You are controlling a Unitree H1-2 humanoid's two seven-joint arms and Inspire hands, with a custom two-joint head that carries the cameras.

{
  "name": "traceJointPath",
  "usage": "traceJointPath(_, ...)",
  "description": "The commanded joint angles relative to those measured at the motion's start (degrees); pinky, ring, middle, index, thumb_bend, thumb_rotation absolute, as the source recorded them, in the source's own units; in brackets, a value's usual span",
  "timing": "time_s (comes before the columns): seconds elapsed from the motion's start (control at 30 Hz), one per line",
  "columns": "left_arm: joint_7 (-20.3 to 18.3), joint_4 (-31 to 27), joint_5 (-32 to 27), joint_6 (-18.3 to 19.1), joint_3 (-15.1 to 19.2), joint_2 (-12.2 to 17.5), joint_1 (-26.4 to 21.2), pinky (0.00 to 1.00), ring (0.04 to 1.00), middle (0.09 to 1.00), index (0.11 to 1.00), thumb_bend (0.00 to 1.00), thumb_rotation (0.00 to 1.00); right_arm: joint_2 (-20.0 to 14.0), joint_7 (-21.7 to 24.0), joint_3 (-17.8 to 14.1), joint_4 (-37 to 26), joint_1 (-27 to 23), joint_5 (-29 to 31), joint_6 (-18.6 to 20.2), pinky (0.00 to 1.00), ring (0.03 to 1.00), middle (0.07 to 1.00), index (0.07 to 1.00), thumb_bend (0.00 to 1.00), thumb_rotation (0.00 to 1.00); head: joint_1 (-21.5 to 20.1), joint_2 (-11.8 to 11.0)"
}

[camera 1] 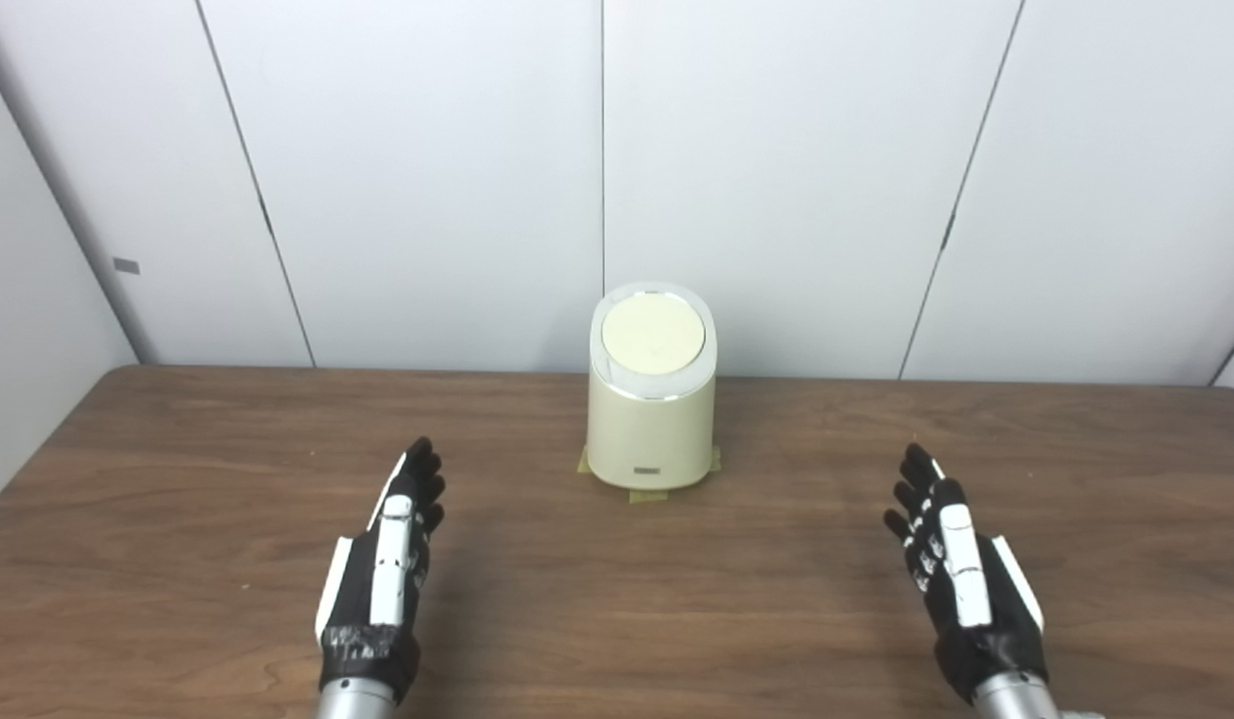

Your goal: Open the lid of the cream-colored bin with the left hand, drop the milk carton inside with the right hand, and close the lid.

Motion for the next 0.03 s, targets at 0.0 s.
traceJointPath(0.0,-0.2,-0.9,-1.5,-1.8,-0.1,0.9,-0.4,1.00,0.992,0.984,0.981,0.42,1.00,0.1,0.7,-0.2,-2.3,-1.5,1.1,-0.2,1.00,1.000,1.000,0.990,0.61,1.00,0.1,0.1)
